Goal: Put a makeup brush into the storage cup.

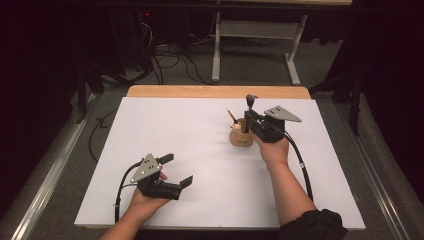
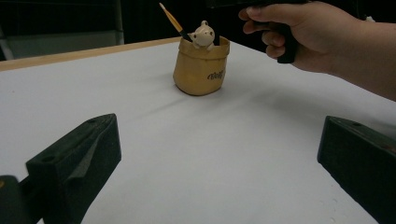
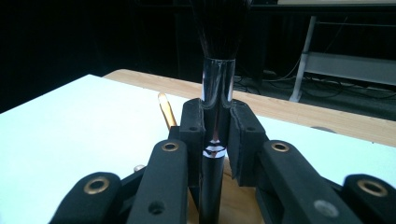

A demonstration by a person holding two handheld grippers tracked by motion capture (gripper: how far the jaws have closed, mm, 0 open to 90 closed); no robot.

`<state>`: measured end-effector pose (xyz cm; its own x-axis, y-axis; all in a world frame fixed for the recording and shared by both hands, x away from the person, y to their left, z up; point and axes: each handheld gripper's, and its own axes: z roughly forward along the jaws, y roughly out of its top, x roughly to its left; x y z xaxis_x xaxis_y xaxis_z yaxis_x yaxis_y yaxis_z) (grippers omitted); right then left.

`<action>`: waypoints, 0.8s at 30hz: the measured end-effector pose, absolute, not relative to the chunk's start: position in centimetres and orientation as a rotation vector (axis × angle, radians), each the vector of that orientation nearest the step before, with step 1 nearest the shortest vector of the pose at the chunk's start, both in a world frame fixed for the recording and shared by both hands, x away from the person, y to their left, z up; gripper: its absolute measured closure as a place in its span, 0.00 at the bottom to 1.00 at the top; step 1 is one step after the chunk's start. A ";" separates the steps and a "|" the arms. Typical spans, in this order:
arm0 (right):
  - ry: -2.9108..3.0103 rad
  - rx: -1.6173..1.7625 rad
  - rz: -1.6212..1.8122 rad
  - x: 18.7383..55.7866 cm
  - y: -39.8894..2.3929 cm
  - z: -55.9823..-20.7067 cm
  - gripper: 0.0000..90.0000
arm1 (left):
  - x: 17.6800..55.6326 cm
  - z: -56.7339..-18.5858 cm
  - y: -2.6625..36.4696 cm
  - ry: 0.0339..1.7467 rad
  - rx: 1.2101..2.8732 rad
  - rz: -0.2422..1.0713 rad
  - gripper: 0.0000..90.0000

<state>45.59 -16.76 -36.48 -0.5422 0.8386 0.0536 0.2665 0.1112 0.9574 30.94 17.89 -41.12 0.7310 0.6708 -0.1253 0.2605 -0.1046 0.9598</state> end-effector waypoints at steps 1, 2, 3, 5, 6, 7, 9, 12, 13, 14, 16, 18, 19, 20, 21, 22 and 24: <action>1.879 1.077 1.447 45.6 -16.8 -36.5 0.89 | 30.9 -41.1 17.9 0.752 1.684 0.406 0.00; 1.879 1.081 1.443 45.6 -16.8 -36.6 0.89 | 30.9 -41.1 17.8 0.752 1.685 0.406 0.00; 1.882 1.083 1.447 45.6 -16.7 -36.7 0.89 | 30.9 -41.1 17.8 0.752 1.685 0.406 0.00; 1.881 1.090 1.454 45.6 -16.7 -37.0 0.89 | 30.9 -41.1 17.8 0.748 1.688 0.405 0.00; 1.880 1.101 1.460 45.6 -16.8 -37.2 0.89 | 30.9 -41.2 17.8 0.747 1.689 0.406 0.00; 1.882 1.104 1.461 45.6 -16.8 -37.3 0.89 | 30.9 -41.2 17.8 0.745 1.691 0.406 0.00; 1.880 1.121 1.456 45.7 -16.9 -37.8 0.89 | 30.9 -41.2 17.7 0.743 1.694 0.404 0.00; 1.888 1.143 1.452 45.7 -17.0 -38.2 0.89 | 30.8 -41.2 17.6 0.741 1.694 0.406 0.00; 1.891 1.148 1.449 45.8 -17.0 -38.2 0.88 | 30.8 -41.2 17.6 0.741 1.695 0.406 0.00; 1.892 1.147 1.449 45.8 -17.0 -38.2 0.87 | 30.8 -41.2 17.7 0.744 1.696 0.406 0.00; 1.891 1.146 1.483 45.8 -17.1 -38.0 0.75 | 30.9 -41.2 17.7 0.745 1.695 0.405 0.00; 1.856 1.149 1.507 45.7 -17.2 -37.5 0.63 | 30.9 -41.2 17.7 0.744 1.694 0.406 0.00; 1.844 1.150 1.512 45.6 -17.3 -37.3 0.61 | 30.9 -41.2 17.7 0.743 1.694 0.406 0.00; 1.837 1.144 1.519 45.6 -17.4 -37.1 0.58 | 30.8 -41.2 17.7 0.744 1.694 0.408 0.00; 1.832 1.141 1.519 45.5 -17.5 -37.0 0.55 | 30.9 -41.2 17.7 0.743 1.694 0.406 0.00; 1.826 1.142 1.514 45.4 -17.5 -36.9 0.52 | 30.9 -41.2 17.7 0.745 1.694 0.404 0.00; 1.830 1.144 1.512 45.3 -17.7 -36.8 0.48 | 31.0 -41.2 17.7 0.750 1.696 0.402 0.00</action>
<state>45.34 -17.73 -36.81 -0.5211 0.8436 0.1295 0.2866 0.0299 0.9576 30.97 17.74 -41.23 0.7342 0.6675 -0.1240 0.2659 -0.1147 0.9572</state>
